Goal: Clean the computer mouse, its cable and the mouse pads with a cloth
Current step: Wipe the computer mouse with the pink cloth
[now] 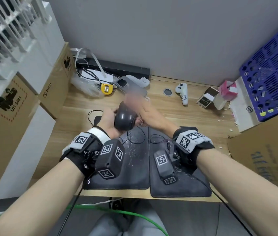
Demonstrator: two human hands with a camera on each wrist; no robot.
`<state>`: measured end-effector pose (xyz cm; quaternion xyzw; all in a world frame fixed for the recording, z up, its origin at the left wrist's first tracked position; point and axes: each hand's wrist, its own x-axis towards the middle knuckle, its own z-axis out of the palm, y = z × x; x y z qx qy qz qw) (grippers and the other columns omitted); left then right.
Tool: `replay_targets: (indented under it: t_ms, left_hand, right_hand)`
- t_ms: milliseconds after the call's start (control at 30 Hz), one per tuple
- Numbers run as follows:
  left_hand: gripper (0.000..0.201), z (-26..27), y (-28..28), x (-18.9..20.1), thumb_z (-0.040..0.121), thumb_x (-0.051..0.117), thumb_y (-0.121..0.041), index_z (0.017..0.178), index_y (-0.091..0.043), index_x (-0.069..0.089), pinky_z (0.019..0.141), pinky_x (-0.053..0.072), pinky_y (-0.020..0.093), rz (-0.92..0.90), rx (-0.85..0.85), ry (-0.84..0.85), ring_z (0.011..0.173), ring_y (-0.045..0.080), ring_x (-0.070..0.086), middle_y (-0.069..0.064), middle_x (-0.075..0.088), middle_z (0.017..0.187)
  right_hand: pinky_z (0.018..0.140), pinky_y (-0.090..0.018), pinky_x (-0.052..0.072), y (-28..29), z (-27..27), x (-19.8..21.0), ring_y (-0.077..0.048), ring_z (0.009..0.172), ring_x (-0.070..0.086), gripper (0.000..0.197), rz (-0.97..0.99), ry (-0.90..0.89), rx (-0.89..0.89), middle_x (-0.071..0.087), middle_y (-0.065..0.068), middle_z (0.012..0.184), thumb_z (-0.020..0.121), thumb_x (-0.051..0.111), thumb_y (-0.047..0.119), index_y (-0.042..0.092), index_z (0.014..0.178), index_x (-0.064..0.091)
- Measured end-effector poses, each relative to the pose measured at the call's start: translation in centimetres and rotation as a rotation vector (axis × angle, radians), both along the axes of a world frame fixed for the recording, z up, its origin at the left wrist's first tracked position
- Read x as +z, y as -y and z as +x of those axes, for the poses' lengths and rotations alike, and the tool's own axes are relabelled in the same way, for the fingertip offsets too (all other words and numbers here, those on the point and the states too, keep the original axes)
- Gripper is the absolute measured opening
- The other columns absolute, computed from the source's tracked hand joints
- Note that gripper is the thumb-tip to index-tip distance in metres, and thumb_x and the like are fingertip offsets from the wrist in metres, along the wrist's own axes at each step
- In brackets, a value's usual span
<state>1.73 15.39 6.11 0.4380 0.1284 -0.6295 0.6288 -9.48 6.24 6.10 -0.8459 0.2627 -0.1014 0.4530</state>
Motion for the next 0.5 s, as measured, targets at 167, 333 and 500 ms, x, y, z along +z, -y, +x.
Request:
replay_targets:
  t_ms: [167,333,500]
  left_hand:
    - [0.042,0.8,-0.2,-0.6,0.104,0.024,-0.035,0.084,-0.011,0.053,0.100,0.045,0.031,0.034,0.128,-0.008,0.124,0.010,0.053,0.001,0.056,0.076]
    - [0.037,1.3,-0.4,-0.9,0.101,0.030,-0.029,0.096,-0.006,0.058,0.067,0.059,0.044,-0.003,0.035,-0.041,0.068,0.028,0.070,0.016,0.070,0.076]
    - [0.034,1.8,-0.1,-0.5,0.099,0.031,-0.030,0.099,-0.008,0.057,0.051,0.058,0.037,0.018,0.119,-0.037,0.074,0.027,0.063,0.014,0.064,0.089]
  right_hand:
    - [0.104,-0.027,0.029,-2.4,0.5,0.4,0.002,0.108,0.037,0.040,-0.084,0.055,0.205,0.051,-0.003,0.132,0.097,0.041,0.006,0.017,0.136,0.047]
    - [0.111,-0.054,0.029,-0.4,0.9,-0.3,-0.005,0.114,0.045,0.039,0.002,0.013,0.095,0.050,0.004,0.132,0.099,0.035,0.016,0.025,0.135,0.044]
    - [0.114,-0.053,0.022,-1.4,1.6,0.1,-0.012,0.128,0.038,0.040,0.002,0.027,0.055,0.044,-0.001,0.144,0.098,0.036,0.013,0.023,0.136,0.045]
